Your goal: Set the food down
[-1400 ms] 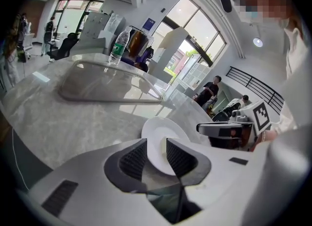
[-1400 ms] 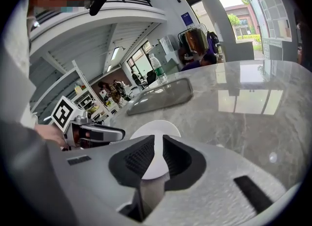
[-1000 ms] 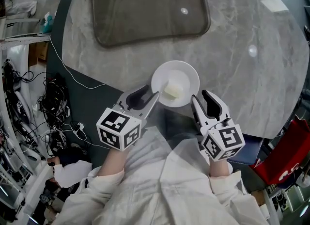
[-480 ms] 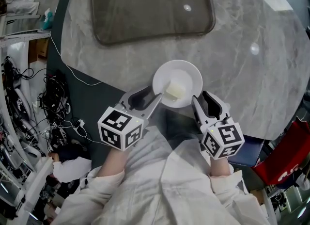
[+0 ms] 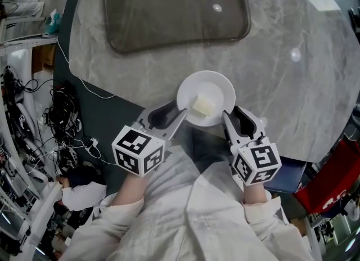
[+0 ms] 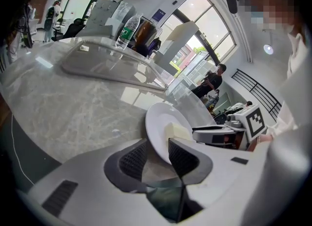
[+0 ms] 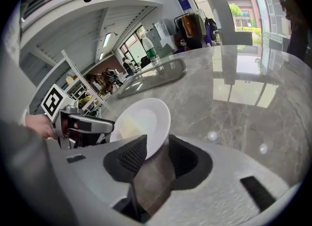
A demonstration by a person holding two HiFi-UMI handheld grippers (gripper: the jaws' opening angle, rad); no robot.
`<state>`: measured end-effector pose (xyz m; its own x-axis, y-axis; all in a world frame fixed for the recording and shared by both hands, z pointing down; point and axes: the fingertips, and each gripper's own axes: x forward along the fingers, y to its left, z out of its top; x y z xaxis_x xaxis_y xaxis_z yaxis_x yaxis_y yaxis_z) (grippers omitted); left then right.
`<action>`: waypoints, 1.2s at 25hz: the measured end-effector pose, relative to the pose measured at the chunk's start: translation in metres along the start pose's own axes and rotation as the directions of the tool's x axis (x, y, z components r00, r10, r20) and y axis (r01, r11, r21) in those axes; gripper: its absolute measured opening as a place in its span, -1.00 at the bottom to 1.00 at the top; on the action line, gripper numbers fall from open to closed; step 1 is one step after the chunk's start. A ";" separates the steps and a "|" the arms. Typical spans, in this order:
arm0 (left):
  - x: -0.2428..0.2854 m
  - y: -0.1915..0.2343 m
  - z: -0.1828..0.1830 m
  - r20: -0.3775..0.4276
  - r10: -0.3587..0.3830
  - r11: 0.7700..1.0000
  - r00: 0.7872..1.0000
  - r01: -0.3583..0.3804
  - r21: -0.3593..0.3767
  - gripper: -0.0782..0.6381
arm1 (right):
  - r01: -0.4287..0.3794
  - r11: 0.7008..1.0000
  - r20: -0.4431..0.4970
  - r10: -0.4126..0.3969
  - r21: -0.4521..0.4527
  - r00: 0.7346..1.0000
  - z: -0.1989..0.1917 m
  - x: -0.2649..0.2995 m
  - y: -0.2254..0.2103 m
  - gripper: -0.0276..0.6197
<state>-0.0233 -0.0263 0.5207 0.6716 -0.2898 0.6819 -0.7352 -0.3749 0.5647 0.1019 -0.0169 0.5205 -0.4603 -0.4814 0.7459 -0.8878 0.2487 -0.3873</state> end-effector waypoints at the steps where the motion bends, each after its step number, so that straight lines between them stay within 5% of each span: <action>1: 0.000 0.000 0.000 0.000 0.001 1.000 1.000 -0.001 0.005 -0.39 | 0.004 1.000 0.001 -0.004 -0.001 1.000 0.000 0.000 0.000 -0.55; 18: 0.002 0.004 0.005 -0.021 -0.009 0.999 1.000 0.010 0.043 -0.54 | 0.049 0.999 -0.001 -0.049 0.006 0.999 0.003 0.002 0.000 -0.65; 30: -0.005 0.003 0.016 0.006 0.036 0.997 0.999 -0.037 0.064 -0.54 | 0.008 1.000 0.020 -0.008 0.005 1.000 0.020 -0.003 0.003 -0.71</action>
<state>-0.0271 -0.0405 0.5118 0.6449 -0.3087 0.6991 -0.7519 -0.4199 0.5082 0.1009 -0.0315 0.5067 -0.4528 -0.5004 0.7379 -0.8915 0.2406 -0.3839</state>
